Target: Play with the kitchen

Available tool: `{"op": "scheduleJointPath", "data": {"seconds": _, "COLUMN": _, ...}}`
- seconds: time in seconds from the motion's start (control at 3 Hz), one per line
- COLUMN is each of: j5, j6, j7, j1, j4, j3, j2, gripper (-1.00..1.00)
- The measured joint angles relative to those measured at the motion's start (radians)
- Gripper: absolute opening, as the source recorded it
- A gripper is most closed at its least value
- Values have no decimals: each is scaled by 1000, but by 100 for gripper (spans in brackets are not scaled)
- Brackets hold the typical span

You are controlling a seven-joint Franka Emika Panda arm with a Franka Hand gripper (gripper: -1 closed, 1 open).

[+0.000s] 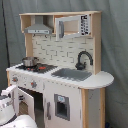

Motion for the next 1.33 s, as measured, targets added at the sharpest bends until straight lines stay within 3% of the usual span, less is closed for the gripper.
{"op": "scheduleJointPath", "data": {"seconds": 0.67, "j5": 0, "j6": -170, "j7": 26, "j1": 95, "j4": 29, "j3": 29, "j2": 15, "gripper": -100}}
{"op": "scheduleJointPath", "data": {"seconds": 1.33, "j5": 10, "j6": -360, "j7": 29, "j1": 130, "j4": 108, "j3": 62, "j2": 33, "gripper": -100}}
